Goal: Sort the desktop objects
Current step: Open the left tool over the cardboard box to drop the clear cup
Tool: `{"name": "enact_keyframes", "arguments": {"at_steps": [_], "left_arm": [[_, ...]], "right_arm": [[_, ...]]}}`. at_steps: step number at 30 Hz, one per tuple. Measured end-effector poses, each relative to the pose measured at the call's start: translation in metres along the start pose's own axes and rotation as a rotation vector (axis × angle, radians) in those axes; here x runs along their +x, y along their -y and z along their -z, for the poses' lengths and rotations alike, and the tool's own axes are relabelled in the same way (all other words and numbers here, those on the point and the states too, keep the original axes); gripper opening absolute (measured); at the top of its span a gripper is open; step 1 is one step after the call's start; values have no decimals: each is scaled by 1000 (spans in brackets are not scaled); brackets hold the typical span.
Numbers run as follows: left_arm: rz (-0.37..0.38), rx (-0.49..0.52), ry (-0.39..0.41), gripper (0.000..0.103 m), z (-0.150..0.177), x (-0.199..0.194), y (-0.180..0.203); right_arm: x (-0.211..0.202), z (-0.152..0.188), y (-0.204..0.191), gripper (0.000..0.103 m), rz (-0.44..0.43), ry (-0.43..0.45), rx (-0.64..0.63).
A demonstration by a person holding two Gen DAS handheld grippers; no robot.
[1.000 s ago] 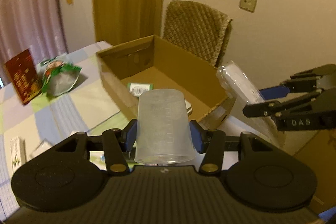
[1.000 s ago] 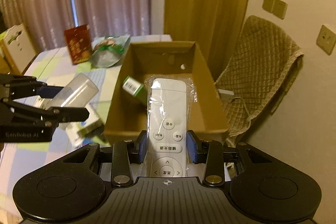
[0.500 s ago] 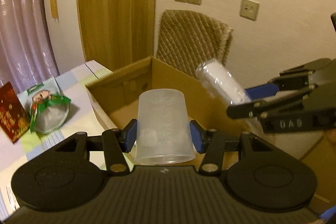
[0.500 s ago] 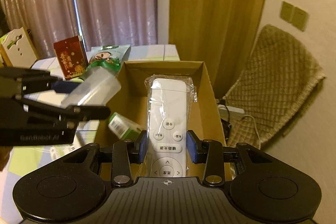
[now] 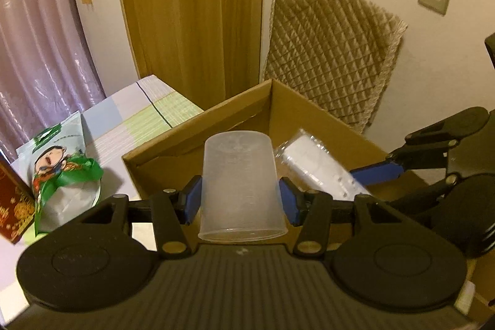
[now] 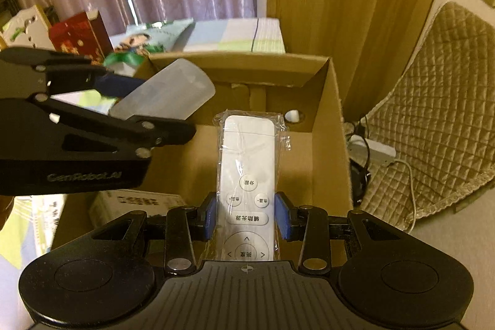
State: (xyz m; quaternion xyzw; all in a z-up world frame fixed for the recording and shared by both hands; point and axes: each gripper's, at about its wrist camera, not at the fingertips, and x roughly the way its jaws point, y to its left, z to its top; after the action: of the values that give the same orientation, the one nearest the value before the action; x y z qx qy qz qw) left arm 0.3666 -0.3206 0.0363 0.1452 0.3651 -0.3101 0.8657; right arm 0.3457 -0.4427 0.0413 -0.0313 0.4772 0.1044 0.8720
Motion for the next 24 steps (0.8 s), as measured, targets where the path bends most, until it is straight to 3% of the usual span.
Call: {"name": "enact_keyframes", "arguments": {"at_steps": [14,15,19,24], "left_arm": [[6,-19,-106,52,-4,55,-10],[-1,-19,-108,57,-3,56,-10],[4,-43,-90,62,-3,48,-15],[-8,-64,-61,62,-5,34,-22]], "right_arm": [[35,2,0,38,-8,-66,6],[35,2,-1,38,-8,-69,5],[39,1,-2,38,2,-78,-5],[45,-2,-4,38,4,-86,-9]]}}
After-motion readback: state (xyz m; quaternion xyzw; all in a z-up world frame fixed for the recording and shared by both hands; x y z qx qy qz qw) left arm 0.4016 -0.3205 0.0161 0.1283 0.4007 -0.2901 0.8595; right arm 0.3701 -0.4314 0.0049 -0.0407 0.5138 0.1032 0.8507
